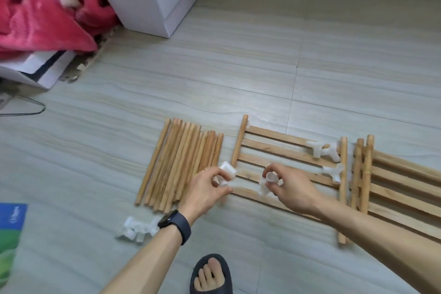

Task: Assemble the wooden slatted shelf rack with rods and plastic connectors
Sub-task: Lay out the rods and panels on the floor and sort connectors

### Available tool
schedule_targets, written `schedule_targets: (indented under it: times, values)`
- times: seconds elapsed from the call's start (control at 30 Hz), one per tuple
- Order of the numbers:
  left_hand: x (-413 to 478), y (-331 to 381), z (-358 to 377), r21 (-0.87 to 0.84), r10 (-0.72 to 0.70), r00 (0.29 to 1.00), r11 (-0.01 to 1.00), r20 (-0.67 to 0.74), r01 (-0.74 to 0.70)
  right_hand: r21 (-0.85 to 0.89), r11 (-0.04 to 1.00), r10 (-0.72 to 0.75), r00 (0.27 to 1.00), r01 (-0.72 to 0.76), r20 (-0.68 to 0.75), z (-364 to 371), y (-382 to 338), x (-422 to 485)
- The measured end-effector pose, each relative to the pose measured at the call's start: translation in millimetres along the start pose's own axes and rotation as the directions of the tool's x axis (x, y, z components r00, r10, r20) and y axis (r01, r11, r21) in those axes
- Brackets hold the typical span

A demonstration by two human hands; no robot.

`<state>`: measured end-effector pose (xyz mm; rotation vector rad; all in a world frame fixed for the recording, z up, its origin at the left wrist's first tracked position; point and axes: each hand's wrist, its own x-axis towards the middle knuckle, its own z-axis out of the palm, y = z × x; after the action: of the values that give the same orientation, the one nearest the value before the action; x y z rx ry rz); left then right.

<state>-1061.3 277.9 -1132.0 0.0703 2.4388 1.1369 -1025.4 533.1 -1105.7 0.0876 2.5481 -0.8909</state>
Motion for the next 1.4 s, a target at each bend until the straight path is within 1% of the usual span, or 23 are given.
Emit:
schedule_targets:
  times: [0.07, 0.13, 0.2, 0.27, 0.37, 0.43, 0.47, 0.5, 0.57, 0.63, 0.7, 0.8, 0.93, 1.07, 1.13, 1.2, 1.27, 1.33, 1.4]
  values:
    - [-19, -26, -30, 0.018, -0.040, 0.994, 0.999, -0.098, 0.042, -0.044, 0.996, -0.075, 0.995, 0.078, 0.069, 17, -35, 12]
    - [-42, -56, -57, 0.042, -0.089, 0.976, 0.994, -0.200, 0.100, -0.019, 0.995, -0.092, 0.990, 0.095, 0.107, 39, -66, 21]
    - [-67, -85, -77, 0.048, -0.165, 0.943, 0.981, -0.288, 0.187, 0.039, 0.994, -0.107, 0.984, 0.102, 0.144, 67, -91, 25]
    - [-93, -112, -91, 0.024, -0.250, 0.885, 0.959, -0.393, 0.282, 0.115, 0.990, -0.102, 0.976, 0.081, 0.191, 99, -109, 24]
    - [-129, -144, -103, -0.025, -0.363, 0.771, 0.911, -0.524, 0.412, 0.199, 0.979, -0.086, 0.961, 0.034, 0.262, 145, -122, 15]
    - [-151, -160, -105, -0.045, -0.451, 0.695, 0.854, -0.560, 0.518, 0.209, 0.978, -0.078, 0.947, 0.012, 0.311, 171, -125, 9]
    - [-160, -168, -104, -0.041, -0.493, 0.673, 0.822, -0.552, 0.568, 0.199, 0.980, -0.073, 0.942, 0.007, 0.329, 182, -126, 8]
    - [-168, -173, -102, -0.024, -0.525, 0.667, 0.795, -0.528, 0.607, 0.181, 0.984, -0.070, 0.938, 0.008, 0.339, 191, -128, 7]
    - [-175, -180, -96, 0.015, -0.553, 0.690, 0.775, -0.468, 0.632, 0.150, 0.988, -0.072, 0.936, 0.021, 0.343, 207, -133, 8]
    - [-173, -179, -90, 0.036, -0.558, 0.728, 0.784, -0.399, 0.620, 0.126, 0.991, -0.095, 0.924, 0.051, 0.370, 218, -140, 10]
    - [-167, -175, -82, 0.094, -0.563, 0.761, 0.781, -0.322, 0.617, 0.102, 0.990, -0.134, 0.892, 0.099, 0.432, 222, -149, 12]
    - [-158, -167, -78, 0.168, -0.585, 0.769, 0.757, -0.258, 0.632, 0.088, 0.984, -0.177, 0.847, 0.153, 0.501, 226, -159, 13]
    - [-150, -161, -89, 0.325, -0.620, 0.752, 0.680, -0.221, 0.657, 0.006, 0.982, -0.158, 0.802, 0.189, 0.576, 229, -160, 14]
    - [-139, -150, -99, 0.482, -0.592, 0.767, 0.612, -0.248, 0.627, -0.134, 0.952, -0.133, 0.770, 0.273, 0.624, 229, -162, 10]
    - [-131, -139, -99, 0.540, -0.561, 0.785, 0.589, -0.262, 0.601, -0.174, 0.934, -0.127, 0.744, 0.312, 0.656, 228, -170, 7]
    - [-123, -128, -98, 0.563, -0.519, 0.810, 0.597, -0.272, 0.571, -0.141, 0.941, -0.140, 0.735, 0.307, 0.663, 223, -177, 5]
    - [-114, -116, -97, 0.556, -0.458, 0.846, 0.643, -0.273, 0.527, -0.105, 0.953, -0.155, 0.755, 0.284, 0.637, 209, -177, 6]
    - [-105, -104, -94, 0.541, -0.385, 0.890, 0.708, -0.244, 0.454, -0.131, 0.951, -0.148, 0.781, 0.282, 0.607, 183, -168, 9]
    - [-91, -90, -86, 0.524, -0.304, 0.935, 0.774, -0.185, 0.355, -0.204, 0.934, -0.142, 0.828, 0.294, 0.542, 147, -151, 13]
